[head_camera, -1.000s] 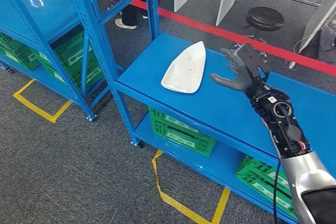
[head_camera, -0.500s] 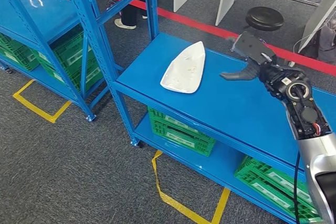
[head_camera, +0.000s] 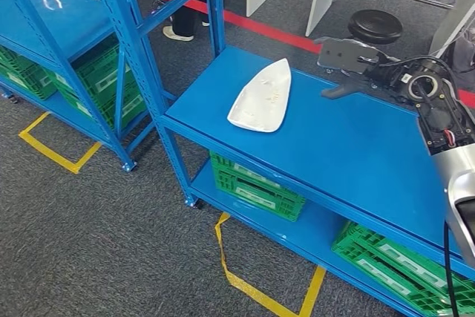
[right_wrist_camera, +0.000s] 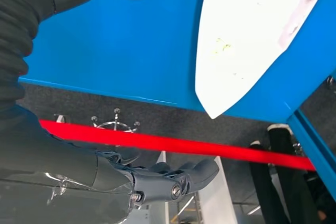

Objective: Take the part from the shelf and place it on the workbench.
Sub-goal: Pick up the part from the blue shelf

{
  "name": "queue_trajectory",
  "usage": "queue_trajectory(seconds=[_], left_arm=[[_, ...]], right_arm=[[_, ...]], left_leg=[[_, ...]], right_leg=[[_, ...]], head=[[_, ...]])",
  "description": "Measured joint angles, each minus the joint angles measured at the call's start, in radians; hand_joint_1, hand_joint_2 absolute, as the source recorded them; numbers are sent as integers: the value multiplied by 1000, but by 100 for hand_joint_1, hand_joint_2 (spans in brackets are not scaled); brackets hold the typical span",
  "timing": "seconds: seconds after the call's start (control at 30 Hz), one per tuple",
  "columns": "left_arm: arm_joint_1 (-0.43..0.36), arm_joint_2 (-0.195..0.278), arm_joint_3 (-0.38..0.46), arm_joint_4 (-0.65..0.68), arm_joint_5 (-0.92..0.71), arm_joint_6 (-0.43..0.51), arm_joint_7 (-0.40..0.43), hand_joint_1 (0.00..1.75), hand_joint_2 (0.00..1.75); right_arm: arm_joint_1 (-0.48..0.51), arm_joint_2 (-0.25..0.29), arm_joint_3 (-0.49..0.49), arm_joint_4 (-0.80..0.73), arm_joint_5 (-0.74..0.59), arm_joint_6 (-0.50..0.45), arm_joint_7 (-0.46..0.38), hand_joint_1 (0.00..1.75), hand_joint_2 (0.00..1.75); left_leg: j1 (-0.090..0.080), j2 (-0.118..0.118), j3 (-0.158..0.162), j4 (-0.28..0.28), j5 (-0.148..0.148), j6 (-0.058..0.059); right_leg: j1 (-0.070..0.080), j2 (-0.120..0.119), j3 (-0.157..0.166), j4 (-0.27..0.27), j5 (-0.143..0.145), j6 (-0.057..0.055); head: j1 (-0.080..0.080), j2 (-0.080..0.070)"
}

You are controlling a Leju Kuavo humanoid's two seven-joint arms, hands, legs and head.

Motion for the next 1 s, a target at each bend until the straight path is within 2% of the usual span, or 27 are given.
queue_trajectory(seconds=[0.4,0.73,1.0], left_arm=[[-4,-2,1,0,-2,0,-1,0,0],[-14,-15,1,0,-7,8,-1,0,0],[-18,-18,1,0,-16,15,3,0,0]], right_arm=[[-55,18,100,114,8,-31,-52,0,175],[-78,133,198,228,-41,-112,-111,0,175],[-79,215,237,304,-54,-156,-137,0,175]], left_leg=[[0,-1,0,0,0,0],[1,-2,0,0,0,0],[1,-2,0,0,0,0]], right_leg=[[4,-1,1,0,0,0],[5,-2,1,0,0,0],[5,-2,1,0,0,0]], head=[[0,0],[0,0],[0,0]])
